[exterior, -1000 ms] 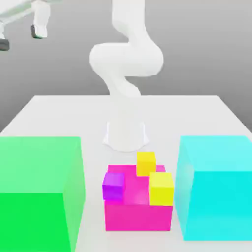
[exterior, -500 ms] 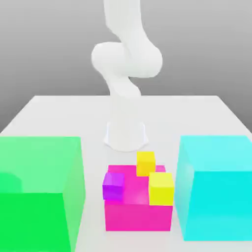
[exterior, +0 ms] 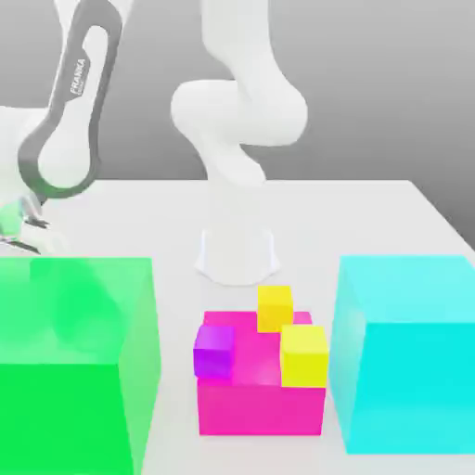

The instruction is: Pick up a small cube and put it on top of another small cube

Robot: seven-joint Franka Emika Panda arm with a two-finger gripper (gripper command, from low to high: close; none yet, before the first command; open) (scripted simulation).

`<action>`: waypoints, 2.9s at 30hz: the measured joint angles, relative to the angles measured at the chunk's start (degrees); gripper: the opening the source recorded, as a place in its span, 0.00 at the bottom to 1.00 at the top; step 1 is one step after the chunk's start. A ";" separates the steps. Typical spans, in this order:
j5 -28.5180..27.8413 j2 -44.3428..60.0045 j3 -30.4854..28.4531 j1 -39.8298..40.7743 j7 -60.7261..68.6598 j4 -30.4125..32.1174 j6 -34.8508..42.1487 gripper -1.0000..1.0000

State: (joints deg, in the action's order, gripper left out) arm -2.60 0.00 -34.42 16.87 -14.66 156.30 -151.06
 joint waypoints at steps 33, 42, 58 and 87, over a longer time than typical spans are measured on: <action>-15.62 12.02 22.11 14.33 3.16 10.93 -27.44 0.50; -13.76 13.32 31.98 24.04 4.85 11.01 -29.44 0.00; -28.71 4.75 10.46 6.02 -6.19 10.71 -19.28 0.00; -31.61 -2.82 5.67 12.90 -25.17 -10.18 10.51 0.00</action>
State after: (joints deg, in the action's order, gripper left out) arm -34.21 -2.82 -28.75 29.77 -39.83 146.12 -140.55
